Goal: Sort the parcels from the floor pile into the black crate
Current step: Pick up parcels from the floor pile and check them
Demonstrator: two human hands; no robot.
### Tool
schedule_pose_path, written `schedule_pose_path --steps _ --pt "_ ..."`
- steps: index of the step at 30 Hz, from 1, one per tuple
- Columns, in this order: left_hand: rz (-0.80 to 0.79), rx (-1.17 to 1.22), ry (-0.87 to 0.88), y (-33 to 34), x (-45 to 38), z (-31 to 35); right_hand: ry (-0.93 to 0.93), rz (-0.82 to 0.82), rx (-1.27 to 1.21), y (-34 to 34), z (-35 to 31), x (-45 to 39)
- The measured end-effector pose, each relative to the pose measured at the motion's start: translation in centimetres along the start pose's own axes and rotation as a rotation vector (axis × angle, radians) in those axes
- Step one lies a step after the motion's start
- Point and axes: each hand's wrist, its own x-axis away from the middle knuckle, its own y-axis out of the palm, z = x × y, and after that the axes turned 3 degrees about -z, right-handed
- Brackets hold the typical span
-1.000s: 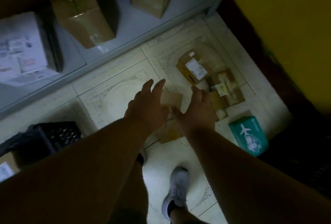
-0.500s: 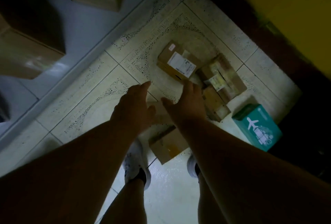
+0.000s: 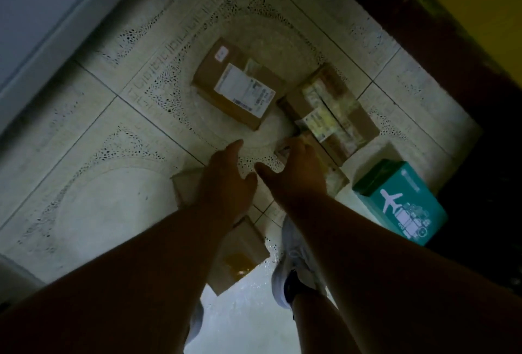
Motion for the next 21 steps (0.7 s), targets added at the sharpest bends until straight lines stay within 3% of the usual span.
schedule_pose_path --steps 6,10,13,16,21 --pt "0.209 0.006 -0.083 -2.4 -9.9 -1.1 0.011 -0.006 -0.096 3.2 -1.0 -6.9" --pt "0.205 -0.039 -0.105 -2.2 -13.0 -2.2 0.066 -0.006 -0.223 4.9 -1.2 -9.7" --pt "0.159 -0.002 -0.098 -0.1 -13.0 -2.0 0.059 0.113 -0.257 5.3 -0.6 -10.6" --pt "0.059 0.044 -0.064 2.4 -12.5 -0.9 -0.039 0.162 -0.132 3.8 0.2 -11.2" --pt "-0.094 0.167 -0.057 6.2 -13.1 2.6 -0.265 0.119 0.307 -0.1 1.9 -14.0"
